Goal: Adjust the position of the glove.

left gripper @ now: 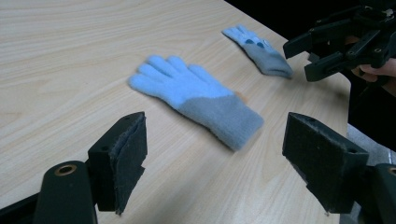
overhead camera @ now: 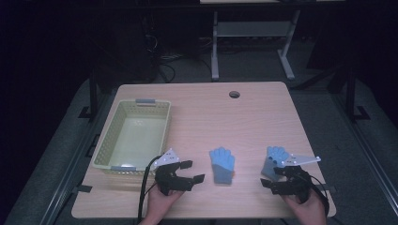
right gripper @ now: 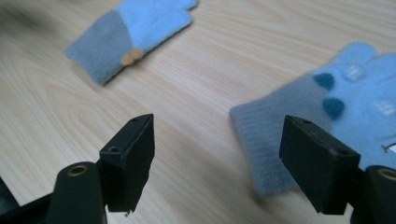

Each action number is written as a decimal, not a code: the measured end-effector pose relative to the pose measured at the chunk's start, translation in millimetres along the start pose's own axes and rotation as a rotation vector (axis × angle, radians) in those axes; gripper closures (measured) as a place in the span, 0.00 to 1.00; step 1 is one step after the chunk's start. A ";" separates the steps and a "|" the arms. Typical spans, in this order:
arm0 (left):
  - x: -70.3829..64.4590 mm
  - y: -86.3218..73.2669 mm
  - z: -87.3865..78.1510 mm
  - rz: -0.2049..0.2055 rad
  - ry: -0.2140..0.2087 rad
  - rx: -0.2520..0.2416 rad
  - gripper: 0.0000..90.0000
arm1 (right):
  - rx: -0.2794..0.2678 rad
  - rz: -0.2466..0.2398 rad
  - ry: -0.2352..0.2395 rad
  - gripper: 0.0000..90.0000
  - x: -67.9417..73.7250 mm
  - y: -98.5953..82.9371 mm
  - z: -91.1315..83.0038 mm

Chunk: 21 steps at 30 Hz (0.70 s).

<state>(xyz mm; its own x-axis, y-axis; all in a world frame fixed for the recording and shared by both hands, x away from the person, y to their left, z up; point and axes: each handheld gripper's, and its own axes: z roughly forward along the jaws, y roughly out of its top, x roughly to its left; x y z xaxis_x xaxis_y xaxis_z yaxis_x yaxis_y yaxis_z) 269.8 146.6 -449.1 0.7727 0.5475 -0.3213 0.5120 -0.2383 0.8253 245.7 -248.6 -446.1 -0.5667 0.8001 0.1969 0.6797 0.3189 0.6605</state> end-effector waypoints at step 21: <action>0.4 -2.1 -2.7 0.004 0.020 0.005 0.24 | -0.039 0.029 -0.042 0.29 -14.3 3.8 -6.4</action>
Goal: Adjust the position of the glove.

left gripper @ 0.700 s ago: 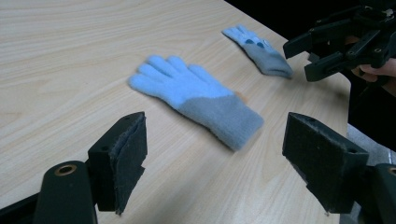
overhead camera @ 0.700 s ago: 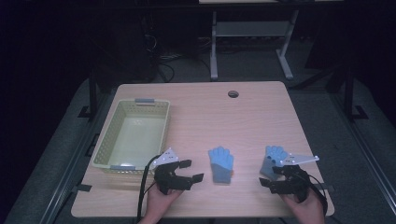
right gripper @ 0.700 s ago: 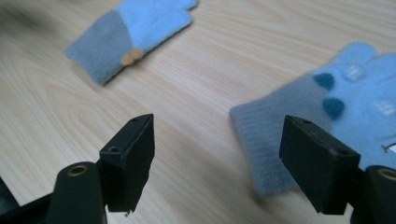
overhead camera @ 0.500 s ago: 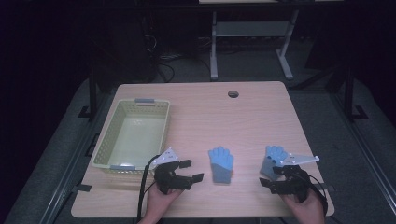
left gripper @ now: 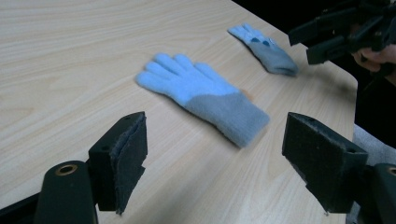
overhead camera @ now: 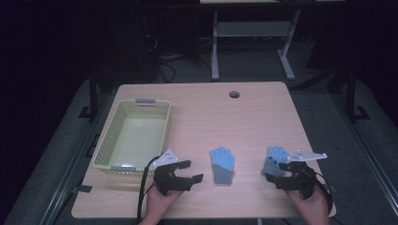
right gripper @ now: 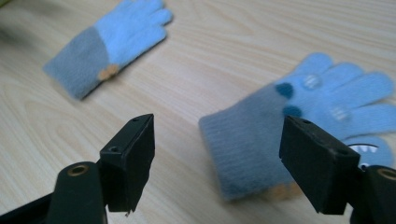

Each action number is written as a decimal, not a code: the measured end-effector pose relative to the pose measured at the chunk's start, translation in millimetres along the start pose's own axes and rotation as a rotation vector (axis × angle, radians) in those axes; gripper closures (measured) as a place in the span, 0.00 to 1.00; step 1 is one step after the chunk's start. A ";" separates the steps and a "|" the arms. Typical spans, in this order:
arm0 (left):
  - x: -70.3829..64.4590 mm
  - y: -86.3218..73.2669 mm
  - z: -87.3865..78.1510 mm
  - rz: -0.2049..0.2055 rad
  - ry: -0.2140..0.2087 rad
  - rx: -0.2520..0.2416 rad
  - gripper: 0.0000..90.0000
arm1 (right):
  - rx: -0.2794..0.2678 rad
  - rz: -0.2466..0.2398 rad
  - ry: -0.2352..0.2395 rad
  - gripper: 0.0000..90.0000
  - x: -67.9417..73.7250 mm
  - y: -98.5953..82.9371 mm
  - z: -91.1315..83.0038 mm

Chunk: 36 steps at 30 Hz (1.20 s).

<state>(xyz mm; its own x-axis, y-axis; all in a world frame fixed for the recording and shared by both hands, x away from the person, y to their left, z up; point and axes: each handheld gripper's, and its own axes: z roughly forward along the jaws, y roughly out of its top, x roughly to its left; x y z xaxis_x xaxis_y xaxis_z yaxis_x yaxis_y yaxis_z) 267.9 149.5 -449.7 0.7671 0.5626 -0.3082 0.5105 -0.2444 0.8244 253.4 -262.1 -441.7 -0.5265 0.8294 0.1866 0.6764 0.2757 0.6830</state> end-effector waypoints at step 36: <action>-0.6 2.8 -5.5 -0.009 0.017 -0.042 0.26 | 0.188 0.048 -0.027 0.24 -44.4 47.4 13.1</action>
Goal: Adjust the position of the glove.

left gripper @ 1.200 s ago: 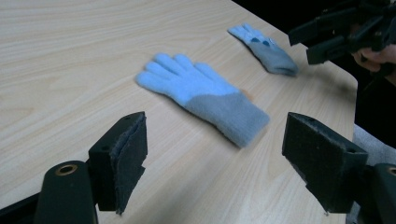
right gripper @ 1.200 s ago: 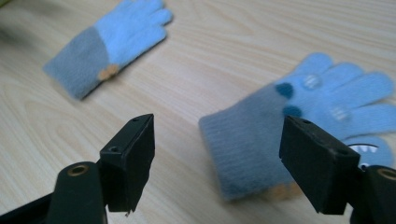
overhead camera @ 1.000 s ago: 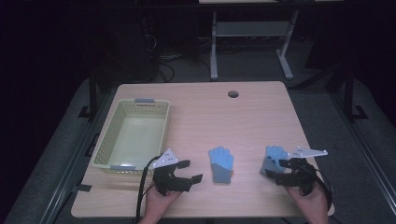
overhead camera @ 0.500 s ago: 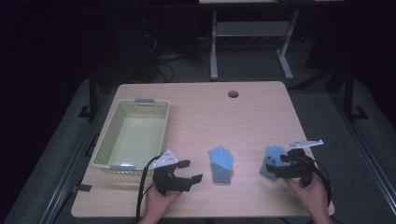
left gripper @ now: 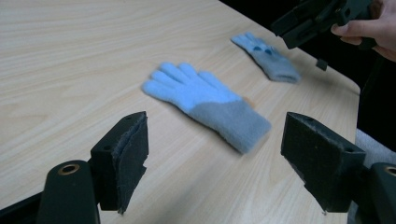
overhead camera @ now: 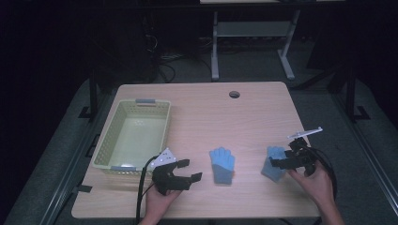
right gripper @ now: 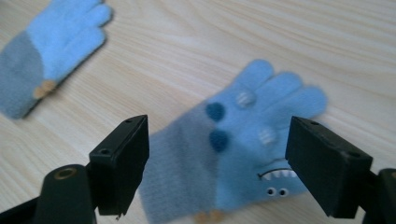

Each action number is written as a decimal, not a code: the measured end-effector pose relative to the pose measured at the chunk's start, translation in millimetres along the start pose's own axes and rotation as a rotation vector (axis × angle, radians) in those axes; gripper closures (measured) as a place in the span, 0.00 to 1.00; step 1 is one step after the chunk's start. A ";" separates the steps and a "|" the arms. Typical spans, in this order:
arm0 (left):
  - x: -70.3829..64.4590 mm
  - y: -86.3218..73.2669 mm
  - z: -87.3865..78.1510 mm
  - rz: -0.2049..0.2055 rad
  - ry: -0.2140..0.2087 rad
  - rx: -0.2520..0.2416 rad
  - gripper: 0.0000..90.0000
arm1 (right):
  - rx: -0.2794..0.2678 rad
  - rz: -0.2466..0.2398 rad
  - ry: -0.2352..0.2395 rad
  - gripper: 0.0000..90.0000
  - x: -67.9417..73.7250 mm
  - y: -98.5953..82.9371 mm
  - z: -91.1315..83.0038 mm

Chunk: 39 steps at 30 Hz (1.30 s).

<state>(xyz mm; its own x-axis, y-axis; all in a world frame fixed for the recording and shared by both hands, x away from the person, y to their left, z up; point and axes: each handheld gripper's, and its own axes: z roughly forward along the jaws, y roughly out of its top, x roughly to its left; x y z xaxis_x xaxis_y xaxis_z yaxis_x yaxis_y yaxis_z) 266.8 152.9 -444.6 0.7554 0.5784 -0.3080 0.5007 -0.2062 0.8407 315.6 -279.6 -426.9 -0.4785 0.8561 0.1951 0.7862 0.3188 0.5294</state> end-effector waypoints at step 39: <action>-2.7 -3.4 0.9 -0.011 0.000 -0.003 0.26 | 0.207 -0.063 -0.118 0.52 4.5 9.3 27.6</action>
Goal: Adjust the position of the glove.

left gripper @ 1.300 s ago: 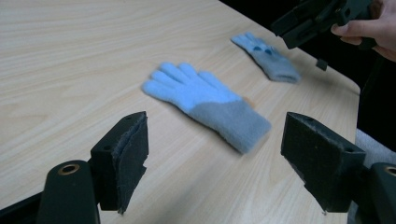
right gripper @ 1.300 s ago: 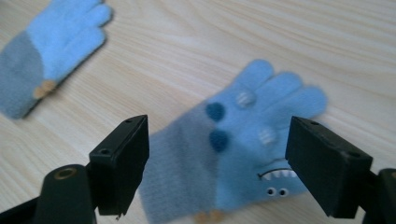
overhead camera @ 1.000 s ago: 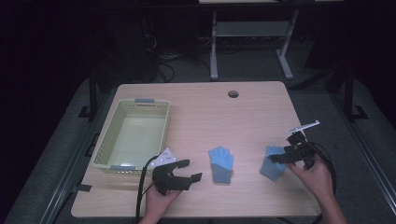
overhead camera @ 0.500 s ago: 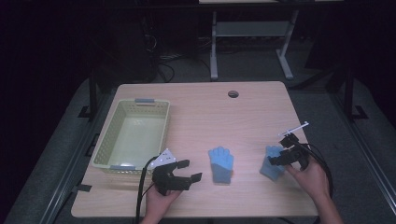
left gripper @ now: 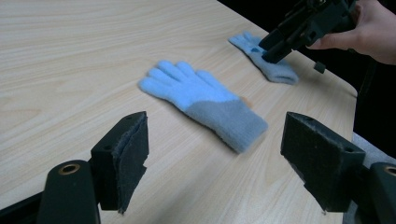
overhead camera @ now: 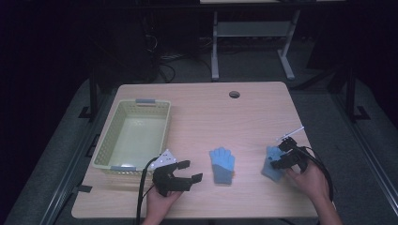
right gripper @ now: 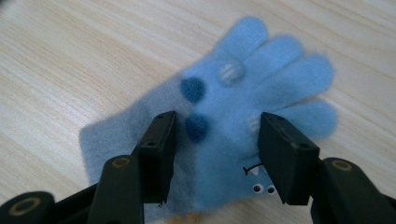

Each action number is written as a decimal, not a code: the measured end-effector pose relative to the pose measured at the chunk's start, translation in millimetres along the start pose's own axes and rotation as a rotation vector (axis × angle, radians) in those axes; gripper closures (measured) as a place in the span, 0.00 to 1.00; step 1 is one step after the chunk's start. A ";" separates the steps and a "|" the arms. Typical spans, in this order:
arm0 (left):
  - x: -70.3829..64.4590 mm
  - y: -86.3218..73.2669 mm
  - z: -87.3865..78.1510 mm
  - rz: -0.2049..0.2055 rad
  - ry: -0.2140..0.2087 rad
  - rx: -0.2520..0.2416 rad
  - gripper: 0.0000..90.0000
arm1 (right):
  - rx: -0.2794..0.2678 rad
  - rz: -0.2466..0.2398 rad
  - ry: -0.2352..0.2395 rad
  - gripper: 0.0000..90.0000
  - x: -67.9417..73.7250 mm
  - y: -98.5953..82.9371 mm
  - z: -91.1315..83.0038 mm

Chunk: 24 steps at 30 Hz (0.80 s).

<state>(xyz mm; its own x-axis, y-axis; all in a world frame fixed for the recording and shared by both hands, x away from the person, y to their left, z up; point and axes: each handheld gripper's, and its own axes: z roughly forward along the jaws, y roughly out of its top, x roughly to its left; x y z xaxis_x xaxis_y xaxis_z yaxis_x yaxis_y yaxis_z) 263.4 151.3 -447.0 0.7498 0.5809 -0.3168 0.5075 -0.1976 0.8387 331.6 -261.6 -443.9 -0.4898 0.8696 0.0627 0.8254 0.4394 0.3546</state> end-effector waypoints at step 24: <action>1.5 0.1 -2.9 -0.018 0.013 -0.028 0.26 | -0.011 0.046 0.044 0.86 -3.3 2.0 -3.6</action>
<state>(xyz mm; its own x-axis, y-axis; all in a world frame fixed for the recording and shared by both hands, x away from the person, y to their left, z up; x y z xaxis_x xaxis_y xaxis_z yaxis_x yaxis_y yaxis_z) 263.4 154.5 -446.2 0.7349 0.5947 -0.3260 0.5086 -0.1653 0.8450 333.8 -264.3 -440.0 -0.4637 0.8779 0.1198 0.8441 0.3966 0.3607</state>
